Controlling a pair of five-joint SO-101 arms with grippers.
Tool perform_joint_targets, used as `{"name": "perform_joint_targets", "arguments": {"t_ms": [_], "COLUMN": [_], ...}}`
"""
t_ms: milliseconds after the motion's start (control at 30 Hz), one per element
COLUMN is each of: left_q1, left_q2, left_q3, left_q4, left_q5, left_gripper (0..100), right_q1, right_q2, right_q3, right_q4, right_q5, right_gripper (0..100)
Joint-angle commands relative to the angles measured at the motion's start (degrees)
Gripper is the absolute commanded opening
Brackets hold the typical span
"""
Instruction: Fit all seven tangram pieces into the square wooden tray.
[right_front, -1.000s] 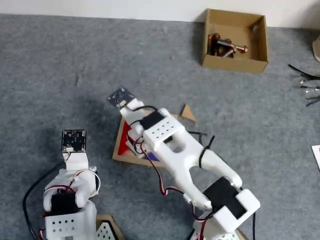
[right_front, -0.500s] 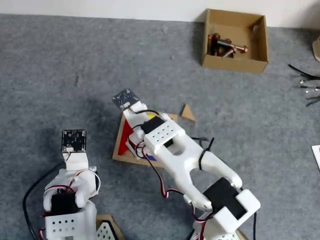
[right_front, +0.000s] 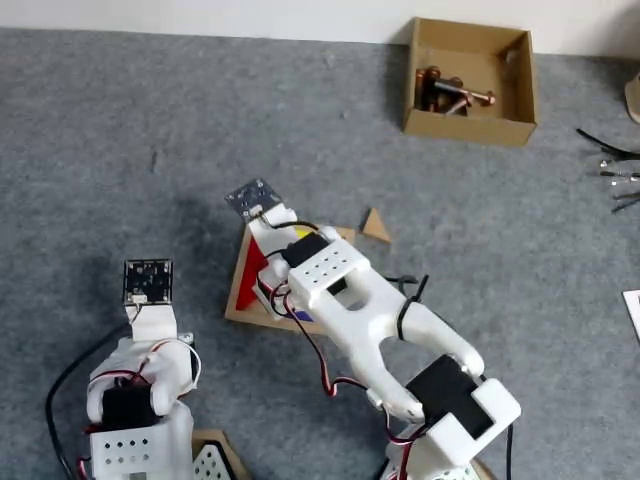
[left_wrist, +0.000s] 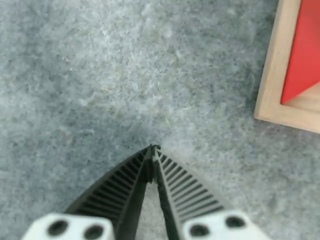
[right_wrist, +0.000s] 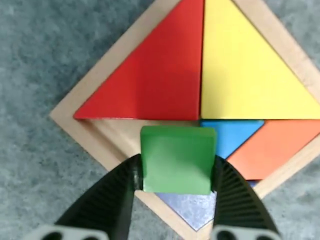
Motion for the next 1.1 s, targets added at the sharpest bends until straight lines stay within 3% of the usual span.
{"name": "perform_joint_targets", "arguments": {"t_ms": [0,233,1067], "left_q1": [-0.8,-0.8,-0.8], "left_q2": [-0.4,-0.4,-0.4], "left_q3": [1.2,1.2,1.2], "left_q4": [0.1,0.1,0.1], "left_q5": [-0.4,-0.4,-0.4], "left_gripper": [1,1,1], "right_q1": [-1.8,-2.2,-3.4], "right_q2": [-2.9,-2.9,-7.3], "right_q3": [-0.3,2.1,3.1], "right_q4": [0.4,-1.8,-3.7], "right_q5": [-0.5,-2.1,-4.1], "right_gripper": [16.3,21.6,21.7]}}
